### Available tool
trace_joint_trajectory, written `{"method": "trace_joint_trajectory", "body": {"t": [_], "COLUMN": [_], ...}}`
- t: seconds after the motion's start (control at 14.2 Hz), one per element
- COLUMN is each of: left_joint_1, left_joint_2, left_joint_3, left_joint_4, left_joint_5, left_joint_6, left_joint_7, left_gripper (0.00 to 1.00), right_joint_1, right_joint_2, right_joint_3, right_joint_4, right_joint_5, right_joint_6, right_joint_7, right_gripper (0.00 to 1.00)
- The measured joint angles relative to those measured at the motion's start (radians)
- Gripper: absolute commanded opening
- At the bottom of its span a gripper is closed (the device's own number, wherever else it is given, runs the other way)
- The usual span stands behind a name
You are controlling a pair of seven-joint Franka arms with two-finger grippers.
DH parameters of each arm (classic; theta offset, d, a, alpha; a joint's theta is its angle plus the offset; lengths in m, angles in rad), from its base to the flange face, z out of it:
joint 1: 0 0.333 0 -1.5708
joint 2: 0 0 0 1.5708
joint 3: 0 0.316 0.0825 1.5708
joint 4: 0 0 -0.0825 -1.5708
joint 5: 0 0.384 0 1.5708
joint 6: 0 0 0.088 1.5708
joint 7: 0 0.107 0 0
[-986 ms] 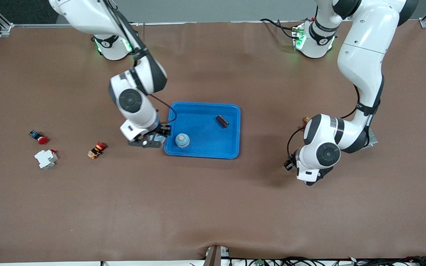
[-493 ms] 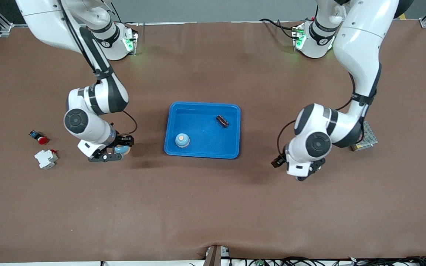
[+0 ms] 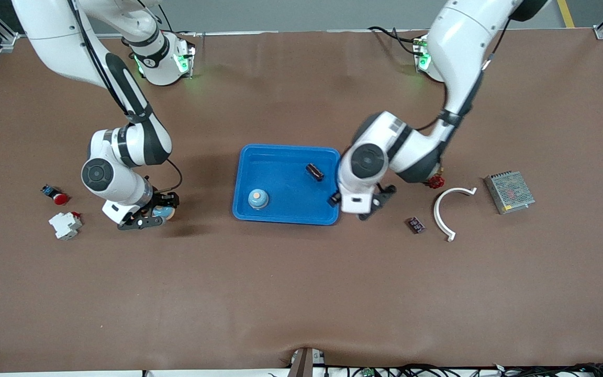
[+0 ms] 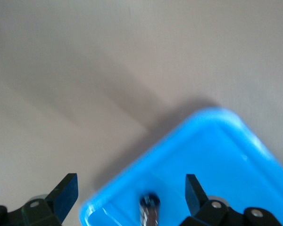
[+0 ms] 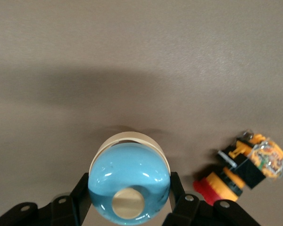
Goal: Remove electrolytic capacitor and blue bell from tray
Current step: 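Release the capacitor with the left gripper while the right gripper lowers the bell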
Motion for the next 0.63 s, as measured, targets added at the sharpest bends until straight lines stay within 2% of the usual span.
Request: {"method": "trace_joint_trajectory", "body": {"t": [0.07, 0.14, 0.21, 0.28, 0.49, 0.63], "left_joint_1": [-0.032, -0.057, -0.079, -0.095, -0.108, -0.116], "left_joint_2": [0.008, 0.018, 0.031, 0.046, 0.083, 0.103], "left_joint_3": [0.000, 0.000, 0.000, 0.000, 0.001, 0.001], "left_joint_4": [-0.002, -0.004, -0.005, -0.006, -0.008, -0.008], "left_joint_5": [0.000, 0.000, 0.000, 0.000, 0.000, 0.000], "left_joint_6": [0.017, 0.033, 0.050, 0.066, 0.106, 0.130], "left_joint_7": [-0.041, -0.070, -0.091, -0.104, -0.108, -0.108], "left_gripper": [0.99, 0.99, 0.99, 0.96, 0.83, 0.74], "right_joint_1": [-0.011, -0.024, -0.035, -0.040, -0.043, -0.044], "right_joint_2": [0.014, 0.028, 0.042, 0.040, 0.042, 0.040], "right_joint_3": [0.000, 0.000, 0.000, 0.005, 0.004, 0.005], "right_joint_4": [-0.004, -0.008, -0.010, -0.009, -0.008, 0.011], "right_joint_5": [0.000, 0.000, 0.000, 0.002, 0.002, 0.004], "right_joint_6": [0.022, 0.044, 0.061, 0.059, 0.057, 0.004], "right_joint_7": [-0.017, -0.033, -0.042, -0.044, -0.043, -0.033], "right_gripper": [0.00, 0.09, 0.49, 0.99, 1.00, 1.00]}}
